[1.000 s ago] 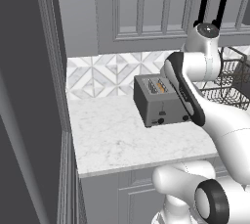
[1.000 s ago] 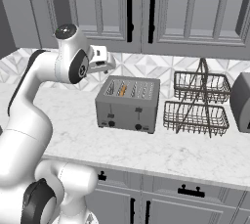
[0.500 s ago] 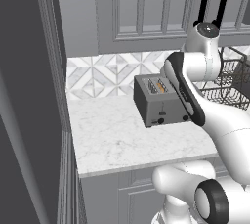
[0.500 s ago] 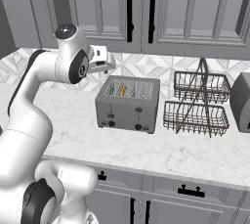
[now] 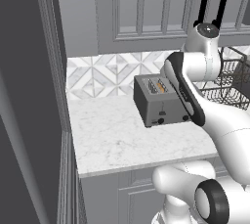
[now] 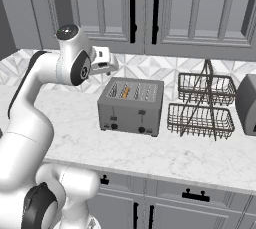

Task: Start the toaster. Once the lever pops up, take the bread to the plate on the dining counter.

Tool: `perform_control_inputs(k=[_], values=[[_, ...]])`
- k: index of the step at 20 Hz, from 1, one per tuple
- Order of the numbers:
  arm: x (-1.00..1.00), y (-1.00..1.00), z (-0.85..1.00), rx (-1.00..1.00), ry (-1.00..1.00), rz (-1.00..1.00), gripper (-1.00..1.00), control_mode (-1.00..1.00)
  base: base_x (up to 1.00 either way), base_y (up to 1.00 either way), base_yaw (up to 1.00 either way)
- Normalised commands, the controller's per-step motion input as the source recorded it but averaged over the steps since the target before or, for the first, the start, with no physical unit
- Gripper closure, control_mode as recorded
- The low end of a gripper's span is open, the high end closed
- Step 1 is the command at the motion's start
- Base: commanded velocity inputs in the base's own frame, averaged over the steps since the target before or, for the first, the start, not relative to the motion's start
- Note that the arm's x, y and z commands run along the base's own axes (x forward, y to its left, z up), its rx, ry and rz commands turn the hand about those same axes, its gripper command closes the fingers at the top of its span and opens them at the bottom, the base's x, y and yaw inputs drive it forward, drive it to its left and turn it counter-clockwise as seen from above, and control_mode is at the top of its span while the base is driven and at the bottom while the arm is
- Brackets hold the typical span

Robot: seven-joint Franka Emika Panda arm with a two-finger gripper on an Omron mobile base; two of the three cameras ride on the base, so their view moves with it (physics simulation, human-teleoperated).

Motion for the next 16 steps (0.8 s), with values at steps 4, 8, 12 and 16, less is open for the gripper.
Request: perform_control_inputs(k=[4, 8, 12, 16], values=[[0.00, 0.00, 0.00, 0.00, 0.00, 0.00, -1.00, -1.00, 0.00, 0.00, 0.00], [0.00, 0.00, 0.00, 0.00, 0.00, 0.00, -1.00, -1.00, 0.00, 0.00, 0.00], [0.00, 0.00, 0.00, 0.00, 0.00, 0.00, -1.00, -1.00, 0.00, 0.00, 0.00], [0.00, 0.00, 0.00, 0.00, 0.00, 0.00, -1.00, -1.00, 0.00, 0.00, 0.00]])
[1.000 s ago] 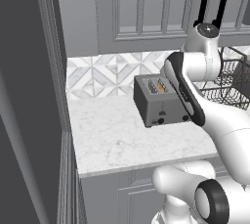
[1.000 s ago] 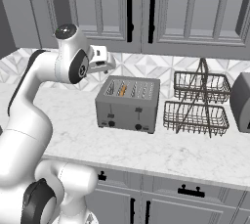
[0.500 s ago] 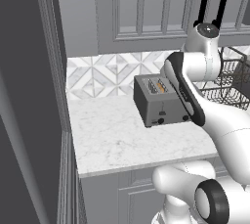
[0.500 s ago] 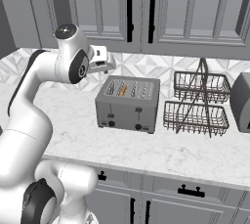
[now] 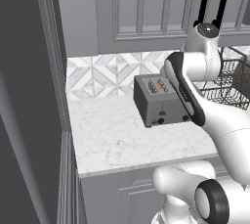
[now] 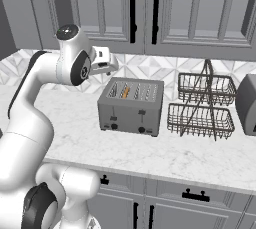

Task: Start the toaster. Once the lever pops up, take the bread to the plate on the dining counter.

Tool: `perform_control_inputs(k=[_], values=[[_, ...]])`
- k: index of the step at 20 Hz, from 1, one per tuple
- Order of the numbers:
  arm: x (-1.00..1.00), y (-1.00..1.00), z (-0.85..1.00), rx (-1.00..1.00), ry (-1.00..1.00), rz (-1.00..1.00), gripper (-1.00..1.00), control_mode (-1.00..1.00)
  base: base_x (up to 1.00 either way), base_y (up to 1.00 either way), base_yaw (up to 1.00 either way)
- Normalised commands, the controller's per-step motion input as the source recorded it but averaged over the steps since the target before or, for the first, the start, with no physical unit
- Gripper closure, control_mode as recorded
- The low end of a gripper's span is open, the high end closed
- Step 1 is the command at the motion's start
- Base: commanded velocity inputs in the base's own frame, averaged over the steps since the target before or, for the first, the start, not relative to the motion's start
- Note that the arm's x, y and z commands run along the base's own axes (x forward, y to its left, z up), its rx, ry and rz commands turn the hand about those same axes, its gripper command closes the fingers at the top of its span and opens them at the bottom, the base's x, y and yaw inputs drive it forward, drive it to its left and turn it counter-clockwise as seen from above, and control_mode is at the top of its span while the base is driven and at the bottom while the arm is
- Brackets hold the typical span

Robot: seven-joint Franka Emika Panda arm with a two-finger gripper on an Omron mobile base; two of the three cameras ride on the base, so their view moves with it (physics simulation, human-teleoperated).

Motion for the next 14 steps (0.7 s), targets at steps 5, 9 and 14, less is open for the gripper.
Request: perform_control_inputs(k=[5, 9, 14], values=[[0.00, 0.00, 0.00, 0.00, 0.00, 0.00, -1.00, -1.00, 0.00, 0.00, 0.00], [0.00, 0.00, 0.00, 0.00, 0.00, 0.00, -1.00, -1.00, 0.00, 0.00, 0.00], [0.00, 0.00, 0.00, 0.00, 0.00, 0.00, -1.00, -1.00, 0.00, 0.00, 0.00]])
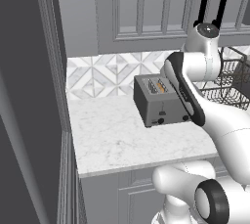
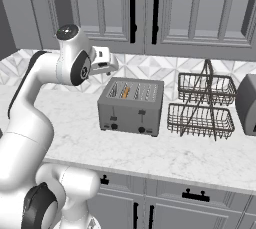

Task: Start the toaster. Once the lever pops up, take the bread to the plate on the dining counter.

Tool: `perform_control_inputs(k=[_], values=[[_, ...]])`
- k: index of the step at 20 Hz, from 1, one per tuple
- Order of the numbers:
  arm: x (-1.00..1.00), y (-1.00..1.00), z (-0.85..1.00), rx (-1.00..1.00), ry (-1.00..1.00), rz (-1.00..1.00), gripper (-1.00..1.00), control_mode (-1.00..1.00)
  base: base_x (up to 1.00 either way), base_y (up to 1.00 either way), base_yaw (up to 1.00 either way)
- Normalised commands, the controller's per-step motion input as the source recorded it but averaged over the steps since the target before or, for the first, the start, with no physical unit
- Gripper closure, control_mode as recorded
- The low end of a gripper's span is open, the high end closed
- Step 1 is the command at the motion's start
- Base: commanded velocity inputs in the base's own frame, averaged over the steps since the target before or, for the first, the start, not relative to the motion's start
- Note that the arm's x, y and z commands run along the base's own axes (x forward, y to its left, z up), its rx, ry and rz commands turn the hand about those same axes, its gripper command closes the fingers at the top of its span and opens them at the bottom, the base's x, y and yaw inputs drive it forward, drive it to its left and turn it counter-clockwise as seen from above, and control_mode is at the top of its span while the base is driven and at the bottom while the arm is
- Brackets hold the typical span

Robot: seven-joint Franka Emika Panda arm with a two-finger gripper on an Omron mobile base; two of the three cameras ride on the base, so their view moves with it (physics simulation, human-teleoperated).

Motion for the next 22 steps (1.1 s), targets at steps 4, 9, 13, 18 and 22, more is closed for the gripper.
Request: perform_control_inputs(k=[4, 9, 13, 18, 22], values=[[0.00, 0.00, 0.00, 0.00, 0.00, 0.00, -1.00, -1.00, 0.00, 0.00, 0.00], [0.00, 0.00, 0.00, 0.00, 0.00, 0.00, -1.00, -1.00, 0.00, 0.00, 0.00], [0.00, 0.00, 0.00, 0.00, 0.00, 0.00, -1.00, -1.00, 0.00, 0.00, 0.00], [0.00, 0.00, 0.00, 0.00, 0.00, 0.00, -1.00, -1.00, 0.00, 0.00, 0.00], [0.00, 0.00, 0.00, 0.00, 0.00, 0.00, -1.00, -1.00, 0.00, 0.00, 0.00]])
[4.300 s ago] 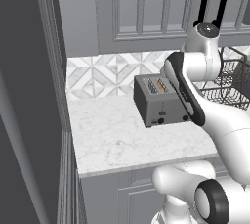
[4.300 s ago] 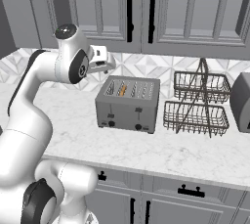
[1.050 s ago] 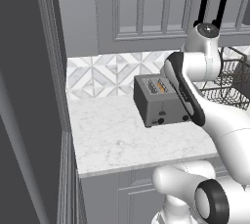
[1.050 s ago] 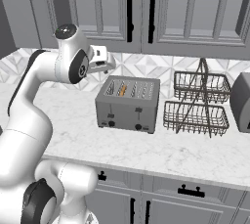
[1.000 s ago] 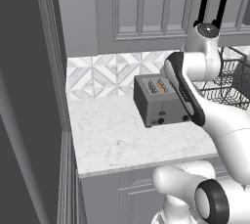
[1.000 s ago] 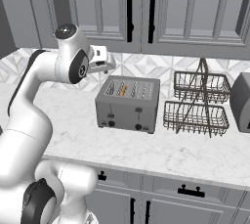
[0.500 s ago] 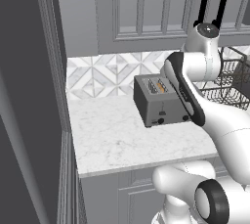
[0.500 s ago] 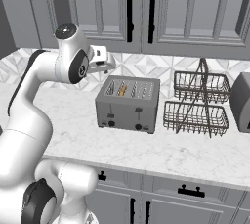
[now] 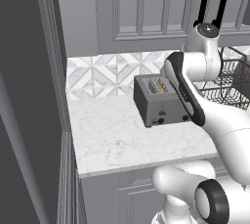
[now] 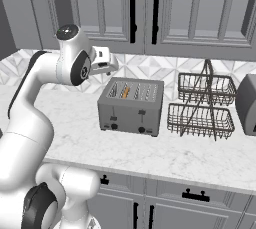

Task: Start the toaster. Once the lever pops up, take the bread to the plate on the dining counter.

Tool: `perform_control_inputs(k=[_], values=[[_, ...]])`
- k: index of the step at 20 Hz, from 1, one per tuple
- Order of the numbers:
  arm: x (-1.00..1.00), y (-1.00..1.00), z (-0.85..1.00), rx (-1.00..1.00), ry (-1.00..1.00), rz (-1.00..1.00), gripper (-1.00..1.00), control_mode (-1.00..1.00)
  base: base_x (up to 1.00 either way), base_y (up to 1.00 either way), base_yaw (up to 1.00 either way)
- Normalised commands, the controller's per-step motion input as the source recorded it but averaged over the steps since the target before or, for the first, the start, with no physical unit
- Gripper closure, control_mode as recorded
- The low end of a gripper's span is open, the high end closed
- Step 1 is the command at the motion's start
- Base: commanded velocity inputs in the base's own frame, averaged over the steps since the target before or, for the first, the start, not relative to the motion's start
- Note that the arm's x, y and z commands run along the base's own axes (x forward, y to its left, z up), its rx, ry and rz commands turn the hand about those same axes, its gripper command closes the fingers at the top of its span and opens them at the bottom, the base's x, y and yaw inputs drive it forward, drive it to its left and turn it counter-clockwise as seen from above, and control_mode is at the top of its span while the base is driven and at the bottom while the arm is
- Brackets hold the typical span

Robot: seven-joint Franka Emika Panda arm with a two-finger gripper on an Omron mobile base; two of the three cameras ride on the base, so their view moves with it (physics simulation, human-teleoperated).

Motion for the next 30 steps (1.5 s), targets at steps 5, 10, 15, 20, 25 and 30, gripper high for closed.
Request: perform_control_inputs(k=[5, 10, 15, 20, 25, 30], values=[[0.00, 0.00, 0.00, 0.00, 0.00, 0.00, -1.00, -1.00, 0.00, 0.00, 0.00], [0.00, 0.00, 0.00, 0.00, 0.00, 0.00, -1.00, -1.00, 0.00, 0.00, 0.00], [0.00, 0.00, 0.00, 0.00, 0.00, 0.00, -1.00, -1.00, 0.00, 0.00, 0.00], [0.00, 0.00, 0.00, 0.00, 0.00, 0.00, -1.00, -1.00, 0.00, 0.00, 0.00], [0.00, 0.00, 0.00, 0.00, 0.00, 0.00, -1.00, -1.00, 0.00, 0.00, 0.00], [0.00, 0.00, 0.00, 0.00, 0.00, 0.00, -1.00, -1.00, 0.00, 0.00, 0.00]])
